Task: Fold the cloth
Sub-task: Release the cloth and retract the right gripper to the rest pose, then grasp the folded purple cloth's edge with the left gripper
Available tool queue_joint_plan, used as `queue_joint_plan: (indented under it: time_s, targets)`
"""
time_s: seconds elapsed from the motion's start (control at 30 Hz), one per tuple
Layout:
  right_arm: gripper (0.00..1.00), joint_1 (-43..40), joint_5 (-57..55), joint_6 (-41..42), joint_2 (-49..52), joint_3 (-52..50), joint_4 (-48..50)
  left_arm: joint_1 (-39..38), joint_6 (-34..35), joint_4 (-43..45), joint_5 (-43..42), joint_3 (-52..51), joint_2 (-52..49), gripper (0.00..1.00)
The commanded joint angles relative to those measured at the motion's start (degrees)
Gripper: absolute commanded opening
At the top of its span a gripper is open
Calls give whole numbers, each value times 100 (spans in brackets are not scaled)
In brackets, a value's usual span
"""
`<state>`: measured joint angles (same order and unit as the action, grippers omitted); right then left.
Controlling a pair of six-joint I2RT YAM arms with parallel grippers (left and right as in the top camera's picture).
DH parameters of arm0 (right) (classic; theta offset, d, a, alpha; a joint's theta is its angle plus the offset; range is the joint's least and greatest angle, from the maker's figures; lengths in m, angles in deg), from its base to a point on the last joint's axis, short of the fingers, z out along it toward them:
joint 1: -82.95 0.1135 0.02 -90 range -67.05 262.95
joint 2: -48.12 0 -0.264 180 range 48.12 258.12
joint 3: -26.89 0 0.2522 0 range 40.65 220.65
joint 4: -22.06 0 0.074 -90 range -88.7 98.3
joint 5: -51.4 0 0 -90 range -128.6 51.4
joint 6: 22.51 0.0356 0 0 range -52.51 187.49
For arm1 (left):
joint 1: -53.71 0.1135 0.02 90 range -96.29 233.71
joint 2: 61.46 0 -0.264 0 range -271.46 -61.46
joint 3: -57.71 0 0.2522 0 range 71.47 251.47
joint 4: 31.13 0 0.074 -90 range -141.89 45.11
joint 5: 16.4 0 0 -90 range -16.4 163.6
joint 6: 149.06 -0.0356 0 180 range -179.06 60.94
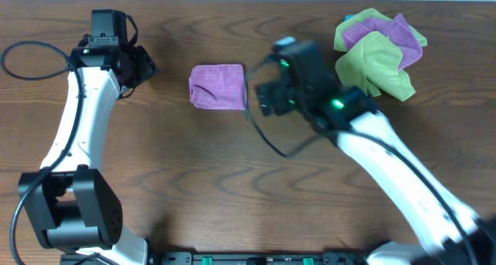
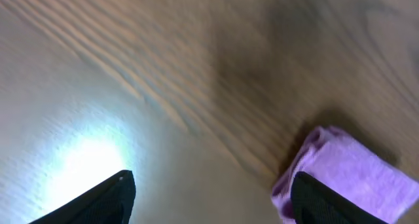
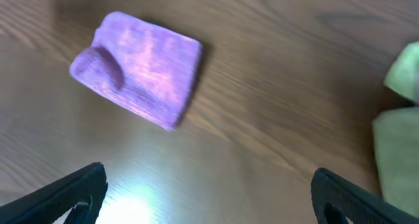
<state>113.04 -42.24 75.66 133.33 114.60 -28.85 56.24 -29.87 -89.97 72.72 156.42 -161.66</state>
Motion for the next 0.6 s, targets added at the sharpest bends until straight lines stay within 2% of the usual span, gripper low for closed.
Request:
queue_joint_plan:
  time_s: [0.0, 0.27, 0.47, 0.57]
  targets:
    - [99, -245, 72, 79, -922, -894, 46, 17, 227, -175, -415, 116, 101, 78]
    - [99, -800, 120, 385, -3320, -2988, -33, -31, 761, -435, -1294, -243, 101, 78]
    - [99, -1082, 122, 514, -4511, -3357, -695, -33, 1257, -149, -1963, -949, 164, 77]
    - [99, -1189, 87, 629, -4811, -3362, -968, -61, 1552, 306, -2284, -1517, 369, 77]
